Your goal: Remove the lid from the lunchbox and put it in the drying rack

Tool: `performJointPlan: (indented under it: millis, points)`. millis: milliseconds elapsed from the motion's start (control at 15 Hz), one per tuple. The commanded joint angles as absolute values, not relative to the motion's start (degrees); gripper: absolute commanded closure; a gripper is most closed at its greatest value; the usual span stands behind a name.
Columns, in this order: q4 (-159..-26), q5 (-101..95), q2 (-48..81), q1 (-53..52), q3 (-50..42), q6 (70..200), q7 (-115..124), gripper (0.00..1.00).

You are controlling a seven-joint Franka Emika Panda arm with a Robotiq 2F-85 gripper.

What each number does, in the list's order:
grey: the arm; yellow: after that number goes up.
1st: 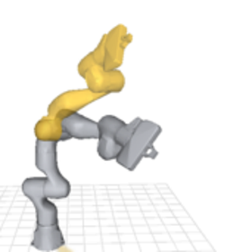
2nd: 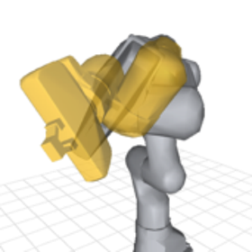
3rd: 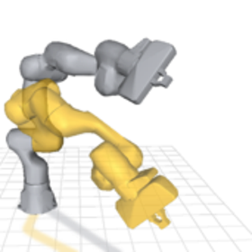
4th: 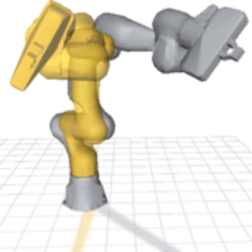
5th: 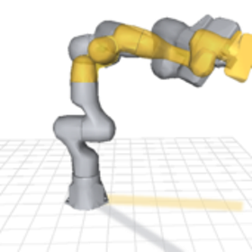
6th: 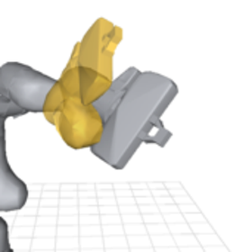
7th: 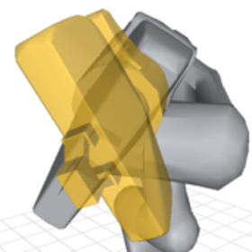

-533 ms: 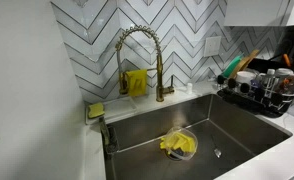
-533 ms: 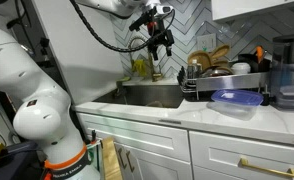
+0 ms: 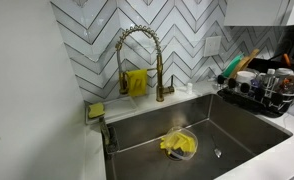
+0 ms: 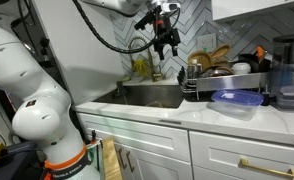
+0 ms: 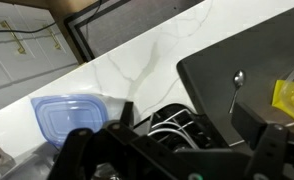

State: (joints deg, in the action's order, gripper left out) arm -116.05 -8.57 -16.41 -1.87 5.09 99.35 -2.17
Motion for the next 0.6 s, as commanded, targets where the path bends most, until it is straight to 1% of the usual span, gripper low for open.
performJointPlan:
  millis: [0, 200, 333, 467, 533]
  points:
    - [-112.4, -4.9, -10.9, 1.0, -1.4, 102.2, -5.4, 0.0]
    - [-110.0, 2.7, -6.0, 3.8, -7.8, 105.8, -14.2, 0.0]
    - [-108.2, 8.2, -2.6, 5.8, -10.7, 105.8, -19.4, 0.0]
    - [-106.1, 13.2, 1.2, 8.0, -12.7, 104.6, -24.5, 0.0]
    - [-109.1, 9.1, -2.5, 7.3, -10.9, 106.0, -20.9, 0.0]
